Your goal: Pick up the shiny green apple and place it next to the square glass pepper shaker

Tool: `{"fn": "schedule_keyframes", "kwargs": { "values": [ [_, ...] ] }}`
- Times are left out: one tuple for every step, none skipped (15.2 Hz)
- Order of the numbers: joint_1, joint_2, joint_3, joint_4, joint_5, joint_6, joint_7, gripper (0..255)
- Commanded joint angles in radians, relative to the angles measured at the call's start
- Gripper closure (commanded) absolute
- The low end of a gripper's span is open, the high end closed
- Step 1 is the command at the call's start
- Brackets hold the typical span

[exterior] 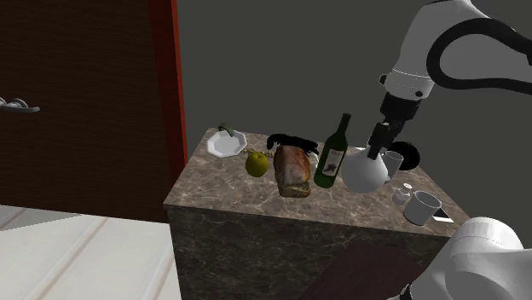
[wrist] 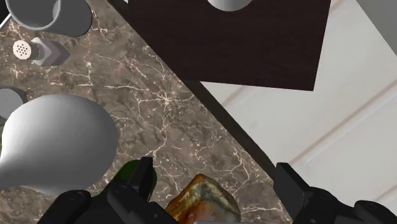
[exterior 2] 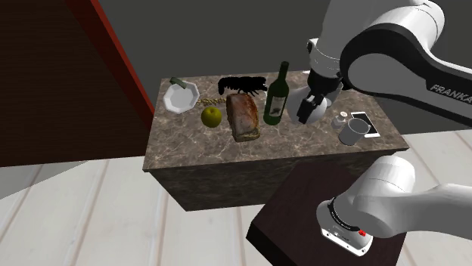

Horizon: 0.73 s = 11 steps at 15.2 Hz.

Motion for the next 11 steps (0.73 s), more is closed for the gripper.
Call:
{"fn": "schedule_keyframes", "kwargs": {
  "values": [
    [0.000,0.000,0.000,0.000,0.000,0.000,0.000,0],
    [0.003,0.028,0.003,-0.001,0.003,0.033,0.006,0],
    [0.005,0.058,0.006,0.000,0.006,0.065,0.011,0],
    [0.008,0.088,0.008,0.003,0.009,0.097,0.017,0],
    [0.011,0.119,0.011,0.006,0.012,0.129,0.022,0],
    [0.013,0.150,0.014,0.012,0.014,0.159,0.027,0],
    [0.015,0.183,0.016,0.018,0.017,0.189,0.032,0],
    [0.018,0.216,0.019,0.026,0.019,0.218,0.037,0],
    [0.020,0.249,0.022,0.035,0.021,0.246,0.042,0],
    [0.022,0.283,0.024,0.046,0.023,0.274,0.046,0],
    [0.024,0.317,0.027,0.058,0.024,0.300,0.051,0]
  ]
}}
